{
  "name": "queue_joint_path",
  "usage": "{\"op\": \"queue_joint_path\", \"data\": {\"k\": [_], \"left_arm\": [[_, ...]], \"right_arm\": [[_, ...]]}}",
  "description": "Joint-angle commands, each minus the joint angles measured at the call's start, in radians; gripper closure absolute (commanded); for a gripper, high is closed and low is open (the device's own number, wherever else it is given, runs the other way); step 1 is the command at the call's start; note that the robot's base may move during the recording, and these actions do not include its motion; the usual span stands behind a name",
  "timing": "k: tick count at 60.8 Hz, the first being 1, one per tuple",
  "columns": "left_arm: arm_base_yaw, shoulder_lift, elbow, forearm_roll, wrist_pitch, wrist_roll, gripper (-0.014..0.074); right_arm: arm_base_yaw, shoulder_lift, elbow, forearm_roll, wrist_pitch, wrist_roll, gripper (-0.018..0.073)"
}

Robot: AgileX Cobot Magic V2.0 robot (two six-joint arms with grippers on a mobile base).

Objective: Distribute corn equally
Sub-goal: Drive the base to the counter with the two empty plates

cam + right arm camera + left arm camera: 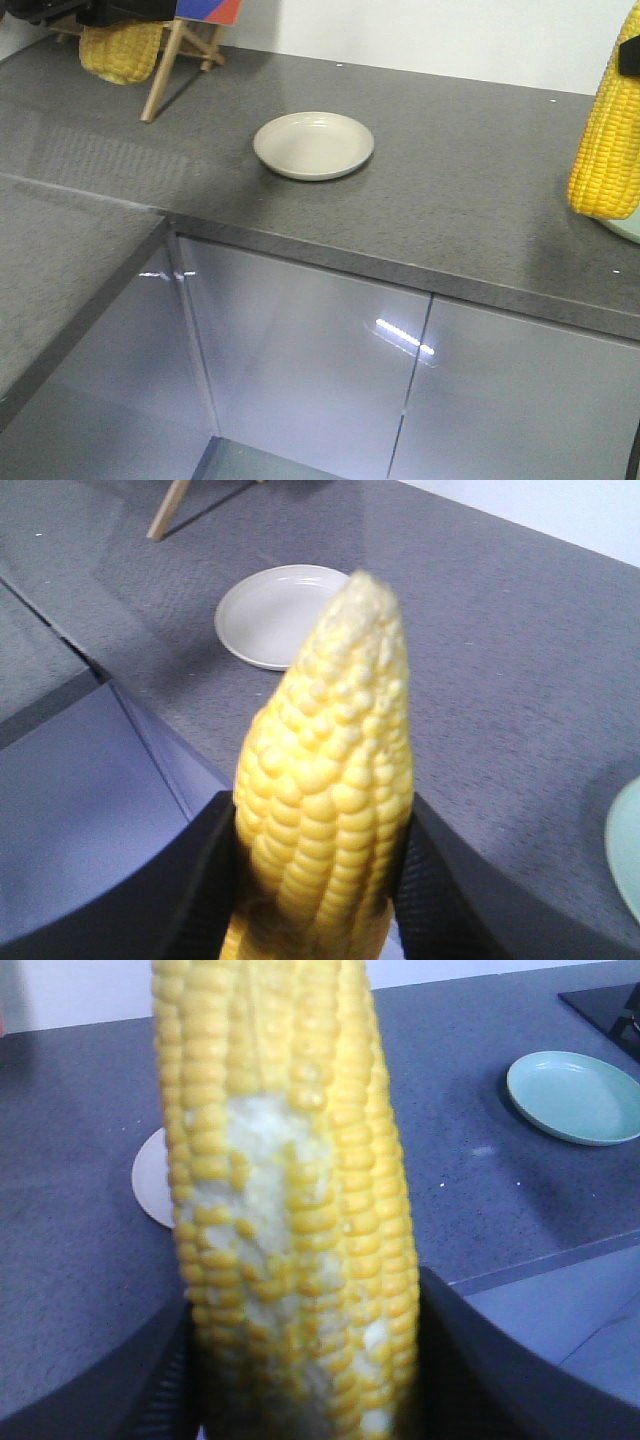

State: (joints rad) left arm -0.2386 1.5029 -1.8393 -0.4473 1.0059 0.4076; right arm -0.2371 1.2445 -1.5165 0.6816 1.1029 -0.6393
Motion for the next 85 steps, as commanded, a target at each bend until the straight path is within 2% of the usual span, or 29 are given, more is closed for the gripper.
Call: {"op": "queue_joint_path", "data": {"k": [1,85], "left_arm": [[-0.002,-0.037,-0.03,-0.032,-0.06,-0.007,0.0468],[-0.002,-0.037,-0.03,-0.032,-0.06,-0.007,0.0468]], "right_arm": [[-0.004,-0.021,-0.022,0.042,-0.052,-0.006,0.0314],[-0.004,-0.021,-0.022,0.042,-0.052,-0.006,0.0314]]}}
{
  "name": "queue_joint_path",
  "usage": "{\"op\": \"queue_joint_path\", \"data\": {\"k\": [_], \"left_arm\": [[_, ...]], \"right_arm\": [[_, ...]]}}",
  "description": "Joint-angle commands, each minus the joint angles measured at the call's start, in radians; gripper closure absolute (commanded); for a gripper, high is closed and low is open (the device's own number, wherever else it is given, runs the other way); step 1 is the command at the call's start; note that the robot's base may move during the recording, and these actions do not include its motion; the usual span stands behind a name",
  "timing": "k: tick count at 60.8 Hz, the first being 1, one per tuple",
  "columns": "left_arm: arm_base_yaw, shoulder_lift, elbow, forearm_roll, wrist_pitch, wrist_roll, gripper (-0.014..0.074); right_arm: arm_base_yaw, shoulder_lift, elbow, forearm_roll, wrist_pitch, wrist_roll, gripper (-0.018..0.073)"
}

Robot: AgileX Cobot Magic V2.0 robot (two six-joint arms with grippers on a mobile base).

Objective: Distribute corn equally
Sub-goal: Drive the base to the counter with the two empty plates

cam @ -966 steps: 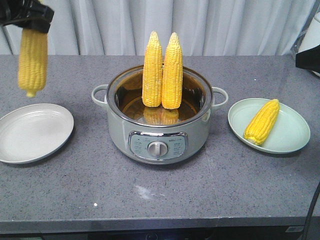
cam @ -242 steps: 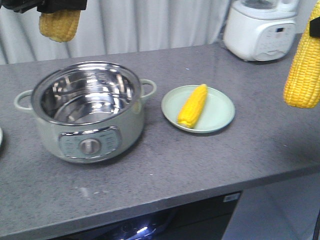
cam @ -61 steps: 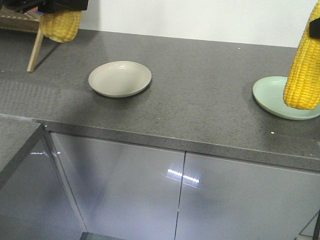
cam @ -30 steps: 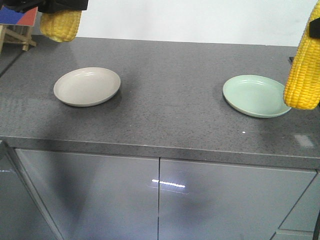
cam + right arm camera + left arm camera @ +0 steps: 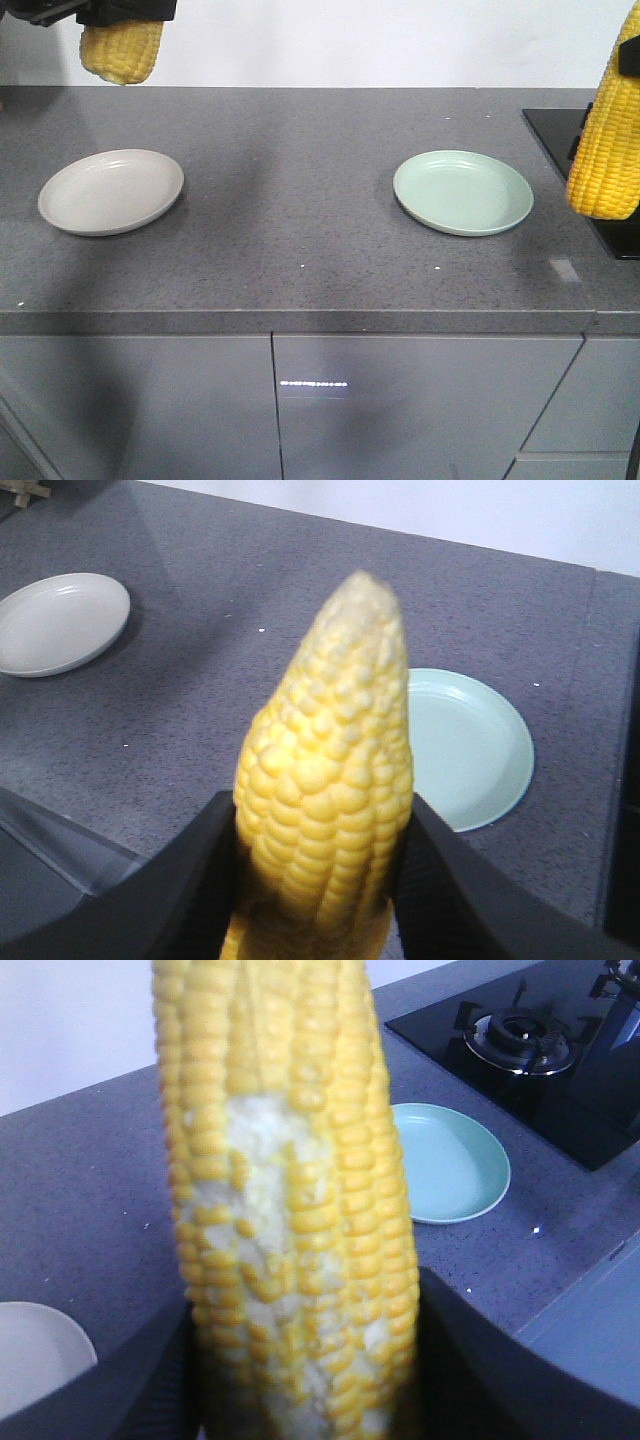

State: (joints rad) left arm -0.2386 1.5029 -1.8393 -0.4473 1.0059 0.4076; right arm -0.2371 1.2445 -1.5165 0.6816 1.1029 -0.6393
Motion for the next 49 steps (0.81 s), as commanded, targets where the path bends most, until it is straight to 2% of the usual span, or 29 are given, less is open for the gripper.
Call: {"op": "queue_joint_path", "data": {"k": [1,49], "left_arm": [[-0.002,-0.037,-0.03,-0.032,-0.06,-0.007,0.0468],[-0.002,-0.037,-0.03,-0.032,-0.06,-0.007,0.0468]], "right_arm": [[-0.004,-0.021,-0.022,0.042,-0.052,-0.006,0.0314],[-0.004,-0.021,-0.022,0.042,-0.052,-0.006,0.0314]]}}
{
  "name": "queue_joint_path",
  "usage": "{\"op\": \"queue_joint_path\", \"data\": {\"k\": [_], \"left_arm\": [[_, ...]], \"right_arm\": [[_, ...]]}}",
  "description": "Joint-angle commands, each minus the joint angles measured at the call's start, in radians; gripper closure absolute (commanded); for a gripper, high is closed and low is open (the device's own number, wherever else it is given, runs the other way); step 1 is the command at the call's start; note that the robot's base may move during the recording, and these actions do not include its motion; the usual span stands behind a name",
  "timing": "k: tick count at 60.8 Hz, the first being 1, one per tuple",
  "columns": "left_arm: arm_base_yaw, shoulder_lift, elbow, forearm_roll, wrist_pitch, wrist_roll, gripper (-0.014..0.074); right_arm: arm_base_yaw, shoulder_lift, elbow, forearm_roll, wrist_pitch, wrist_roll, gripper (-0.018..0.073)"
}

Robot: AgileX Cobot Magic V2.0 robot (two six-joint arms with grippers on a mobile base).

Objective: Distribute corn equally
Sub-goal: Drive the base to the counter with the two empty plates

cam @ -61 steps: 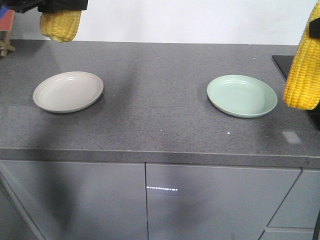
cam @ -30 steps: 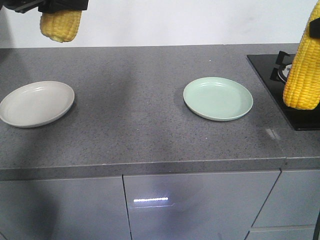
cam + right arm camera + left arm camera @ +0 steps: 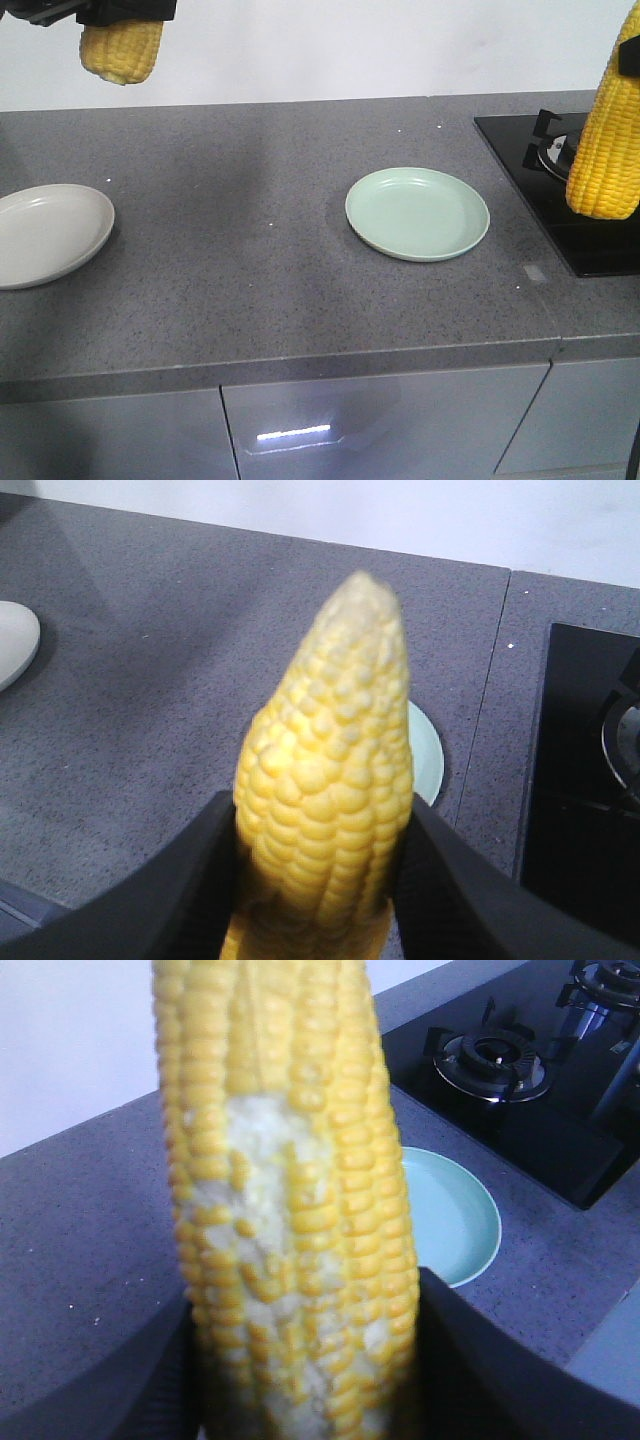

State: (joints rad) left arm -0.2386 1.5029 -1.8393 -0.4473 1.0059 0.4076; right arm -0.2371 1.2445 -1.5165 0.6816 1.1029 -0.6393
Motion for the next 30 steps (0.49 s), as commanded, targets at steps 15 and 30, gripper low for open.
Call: {"op": "queue_joint_path", "data": {"k": [15,30], "left_arm": [[-0.002,-0.037,-0.03,-0.032,-0.06,-0.007,0.0468],[-0.002,-0.037,-0.03,-0.032,-0.06,-0.007,0.0468]], "right_arm": [[-0.004,-0.021,-0.022,0.042,-0.052,-0.006,0.0314],[-0.004,-0.021,-0.022,0.042,-0.052,-0.006,0.0314]]}}
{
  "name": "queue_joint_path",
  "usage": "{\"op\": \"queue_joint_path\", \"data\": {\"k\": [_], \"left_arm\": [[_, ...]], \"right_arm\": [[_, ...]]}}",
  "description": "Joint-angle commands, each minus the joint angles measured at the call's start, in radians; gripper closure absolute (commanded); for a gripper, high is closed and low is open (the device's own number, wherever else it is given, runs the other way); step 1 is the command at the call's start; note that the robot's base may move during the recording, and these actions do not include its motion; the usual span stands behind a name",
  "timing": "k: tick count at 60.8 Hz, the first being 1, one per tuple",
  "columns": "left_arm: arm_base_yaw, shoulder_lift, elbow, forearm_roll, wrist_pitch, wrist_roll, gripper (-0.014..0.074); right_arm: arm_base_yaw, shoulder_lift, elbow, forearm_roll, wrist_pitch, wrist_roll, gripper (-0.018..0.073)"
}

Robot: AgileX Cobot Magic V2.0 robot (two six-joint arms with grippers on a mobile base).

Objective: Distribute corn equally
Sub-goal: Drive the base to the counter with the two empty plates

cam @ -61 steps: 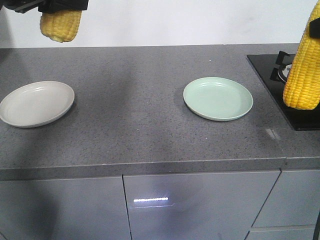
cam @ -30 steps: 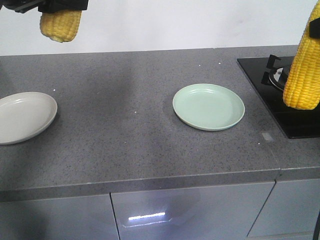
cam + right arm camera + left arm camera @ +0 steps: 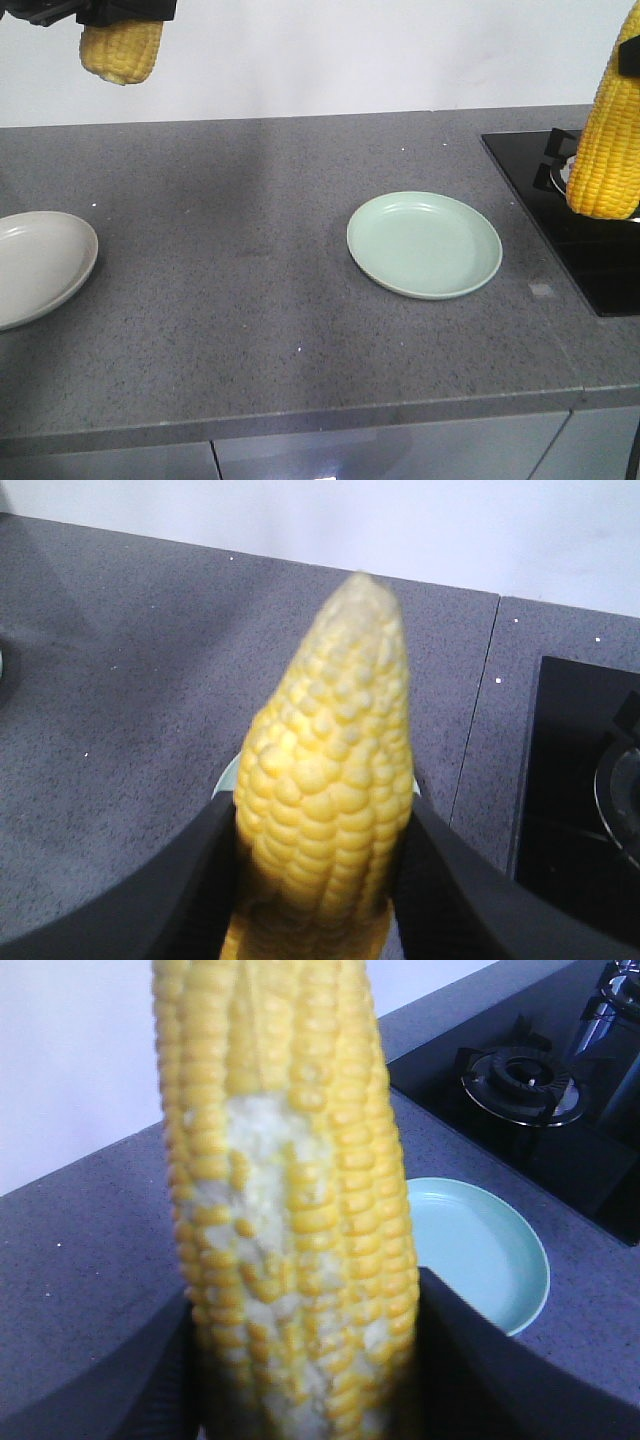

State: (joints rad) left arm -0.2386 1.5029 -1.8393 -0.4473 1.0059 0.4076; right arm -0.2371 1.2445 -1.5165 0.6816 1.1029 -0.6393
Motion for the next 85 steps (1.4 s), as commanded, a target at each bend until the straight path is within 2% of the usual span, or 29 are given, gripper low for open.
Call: {"op": "queue_joint_path", "data": {"k": [1,85], "left_arm": [[-0.002,-0.037,-0.03,-0.032,-0.06,-0.007,0.0468],[-0.002,-0.037,-0.03,-0.032,-0.06,-0.007,0.0468]], "right_arm": [[-0.004,-0.021,-0.022,0.042,-0.052,-0.006,0.0314],[-0.004,-0.021,-0.022,0.042,-0.052,-0.006,0.0314]]}}
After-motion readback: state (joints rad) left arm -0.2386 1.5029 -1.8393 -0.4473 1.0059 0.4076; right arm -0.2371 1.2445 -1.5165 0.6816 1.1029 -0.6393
